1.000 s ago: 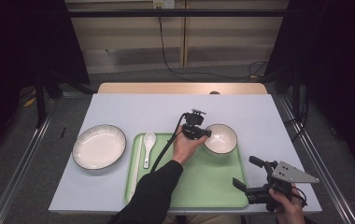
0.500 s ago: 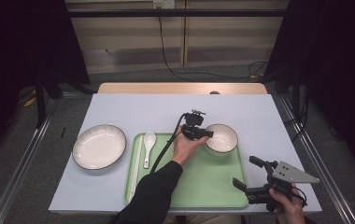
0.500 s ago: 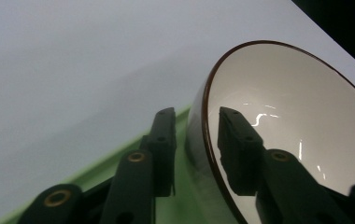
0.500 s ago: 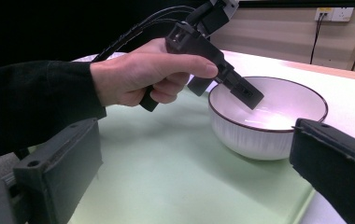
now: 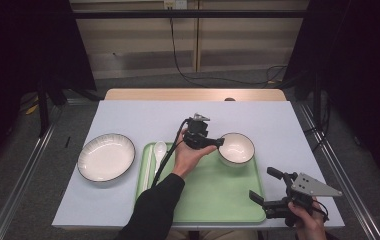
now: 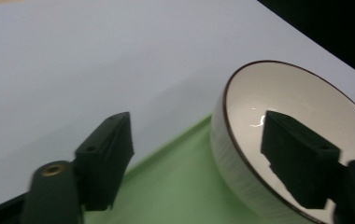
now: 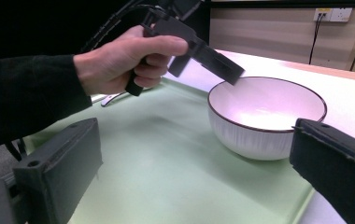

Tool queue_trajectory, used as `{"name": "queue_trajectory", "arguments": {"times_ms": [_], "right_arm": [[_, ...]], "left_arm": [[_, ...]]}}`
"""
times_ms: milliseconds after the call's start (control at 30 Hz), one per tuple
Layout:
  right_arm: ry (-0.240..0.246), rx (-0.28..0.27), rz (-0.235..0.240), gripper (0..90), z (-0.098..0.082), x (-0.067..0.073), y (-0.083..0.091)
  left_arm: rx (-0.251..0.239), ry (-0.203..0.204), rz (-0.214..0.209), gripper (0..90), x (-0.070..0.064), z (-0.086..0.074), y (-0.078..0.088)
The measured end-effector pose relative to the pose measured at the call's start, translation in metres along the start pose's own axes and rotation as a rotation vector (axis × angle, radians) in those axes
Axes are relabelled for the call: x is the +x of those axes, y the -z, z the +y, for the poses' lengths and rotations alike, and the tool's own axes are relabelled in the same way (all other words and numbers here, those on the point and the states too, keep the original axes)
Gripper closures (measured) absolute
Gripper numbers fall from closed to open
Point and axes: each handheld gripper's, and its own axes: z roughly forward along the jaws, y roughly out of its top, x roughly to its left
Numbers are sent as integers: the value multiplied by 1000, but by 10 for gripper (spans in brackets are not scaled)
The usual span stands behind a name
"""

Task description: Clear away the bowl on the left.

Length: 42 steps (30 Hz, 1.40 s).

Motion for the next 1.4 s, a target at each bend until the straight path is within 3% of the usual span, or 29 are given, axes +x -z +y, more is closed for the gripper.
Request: {"name": "queue_trajectory", "arguments": {"times_ms": [267, 300, 467, 500, 567, 767, 833, 933, 1133, 1233, 1300, 1400], "right_arm": [[3, 7, -2, 23, 0, 0, -1], [-2, 6, -5, 22, 0, 0, -1], [4, 9, -9, 22, 0, 0, -1], [1, 11, -4, 22, 0, 0, -1], [-3, 10, -7, 22, 0, 0, -2], [-5, 8, -14, 23, 0, 0, -2], [-5, 7, -13, 22, 0, 0, -2], [-4, 7, -14, 22, 0, 0, -2], [0, 13, -9, 22, 0, 1, -1], [-4, 14, -13, 22, 0, 1, -1], [-1, 13, -10, 23, 0, 0, -1], [-2, 11, -12, 22, 0, 1, -1]], "left_arm": [[-54, -8, 10, 45, 17, -5, 25], [-56, -4, 29, 45, 20, -6, 29], [-91, 21, 37, 47, 31, -11, 49], [-97, 16, 34, 47, 32, -12, 52], [-95, -4, 67, 46, 34, -13, 59], [-130, -12, 87, 46, 45, -18, 84], [-127, -21, 120, 46, 48, -21, 91], [-133, -3, 106, 42, 55, -26, 99], [-129, -1, 152, 41, 63, -33, 116], [-142, 3, 151, 42, 67, -35, 126], [-167, 27, 117, 44, 72, -38, 132], [-173, 13, 159, 45, 76, -41, 142]]}}
